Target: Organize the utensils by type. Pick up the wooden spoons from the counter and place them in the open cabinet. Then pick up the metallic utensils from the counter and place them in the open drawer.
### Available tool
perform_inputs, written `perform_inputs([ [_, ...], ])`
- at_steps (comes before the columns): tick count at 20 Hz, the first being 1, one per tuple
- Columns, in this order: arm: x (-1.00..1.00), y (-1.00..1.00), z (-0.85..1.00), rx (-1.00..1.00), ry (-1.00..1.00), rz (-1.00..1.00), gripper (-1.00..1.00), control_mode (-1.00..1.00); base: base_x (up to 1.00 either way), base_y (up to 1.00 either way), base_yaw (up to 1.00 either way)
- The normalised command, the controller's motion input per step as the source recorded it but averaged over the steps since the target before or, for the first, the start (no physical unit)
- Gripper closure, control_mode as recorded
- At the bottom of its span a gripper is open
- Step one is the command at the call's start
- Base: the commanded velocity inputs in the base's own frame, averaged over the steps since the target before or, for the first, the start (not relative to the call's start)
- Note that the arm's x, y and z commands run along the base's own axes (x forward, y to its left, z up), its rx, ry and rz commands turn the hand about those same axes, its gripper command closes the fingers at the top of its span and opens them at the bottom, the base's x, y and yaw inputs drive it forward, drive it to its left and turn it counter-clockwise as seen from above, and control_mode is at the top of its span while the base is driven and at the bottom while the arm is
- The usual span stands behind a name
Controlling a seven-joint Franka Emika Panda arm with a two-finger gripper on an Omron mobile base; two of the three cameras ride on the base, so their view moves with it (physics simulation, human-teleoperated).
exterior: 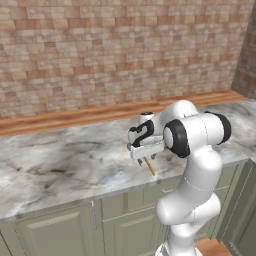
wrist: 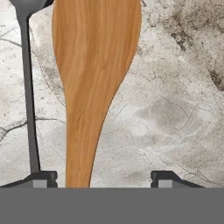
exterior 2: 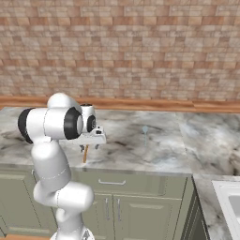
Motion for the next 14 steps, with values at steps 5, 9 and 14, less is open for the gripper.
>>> perform_inputs([
  [5, 0.00, -0.11, -0.37, 0.00, 0.00, 0.00, 1.00, -1.00, 0.00, 0.00, 0.00],
  [9, 0.00, -0.19, -0.41, 0.00, 0.00, 0.00, 1.00, -1.00, 0.00, 0.00, 0.00],
  [14, 0.00, -0.35, -0.23, 0.00, 0.00, 0.00, 1.00, -1.00, 0.00, 0.00, 0.00],
])
